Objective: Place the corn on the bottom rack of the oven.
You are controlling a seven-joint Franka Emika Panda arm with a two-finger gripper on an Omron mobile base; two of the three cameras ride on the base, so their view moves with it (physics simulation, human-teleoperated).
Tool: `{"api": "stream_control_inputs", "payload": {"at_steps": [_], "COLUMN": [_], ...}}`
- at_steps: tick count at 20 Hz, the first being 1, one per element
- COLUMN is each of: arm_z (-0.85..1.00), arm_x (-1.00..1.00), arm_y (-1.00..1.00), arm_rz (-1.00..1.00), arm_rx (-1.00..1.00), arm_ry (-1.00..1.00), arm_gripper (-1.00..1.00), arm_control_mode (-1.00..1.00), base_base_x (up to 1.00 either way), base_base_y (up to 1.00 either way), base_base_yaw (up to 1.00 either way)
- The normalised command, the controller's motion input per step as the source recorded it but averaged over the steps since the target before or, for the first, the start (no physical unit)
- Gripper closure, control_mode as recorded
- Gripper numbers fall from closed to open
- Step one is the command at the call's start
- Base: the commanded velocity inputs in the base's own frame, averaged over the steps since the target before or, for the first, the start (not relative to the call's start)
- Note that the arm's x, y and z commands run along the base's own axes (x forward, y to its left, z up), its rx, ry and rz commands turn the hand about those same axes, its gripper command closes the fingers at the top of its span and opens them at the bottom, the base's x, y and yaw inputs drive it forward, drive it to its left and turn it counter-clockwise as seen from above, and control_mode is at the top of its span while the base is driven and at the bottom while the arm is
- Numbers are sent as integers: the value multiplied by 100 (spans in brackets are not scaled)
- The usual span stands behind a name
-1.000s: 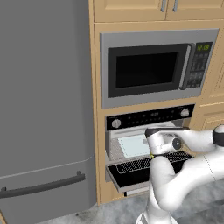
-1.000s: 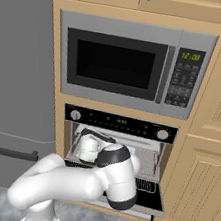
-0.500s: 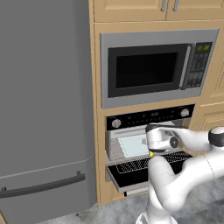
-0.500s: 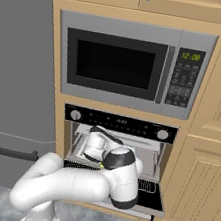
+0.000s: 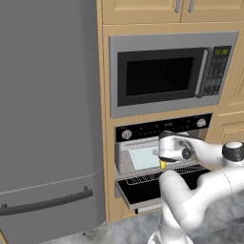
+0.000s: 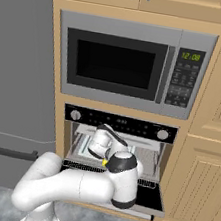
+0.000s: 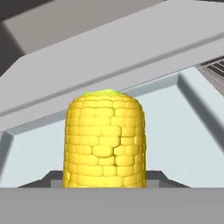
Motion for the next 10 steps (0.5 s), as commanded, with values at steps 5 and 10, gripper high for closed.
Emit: {"api": "stream_control_inputs", "payload": {"at_steps": [5,10], "arm_z": [-10,0], "arm_x": [22,9], "arm_y": [0,0], "arm_rz": [-3,0], "arm_rx": [0,0], "arm_ry": [3,0], "arm_gripper": [100,100], "arm_control_mode": [-100,-100], "base_base_x": [0,0], "base_base_y": [0,0], "base_base_yaw": [0,0]}}
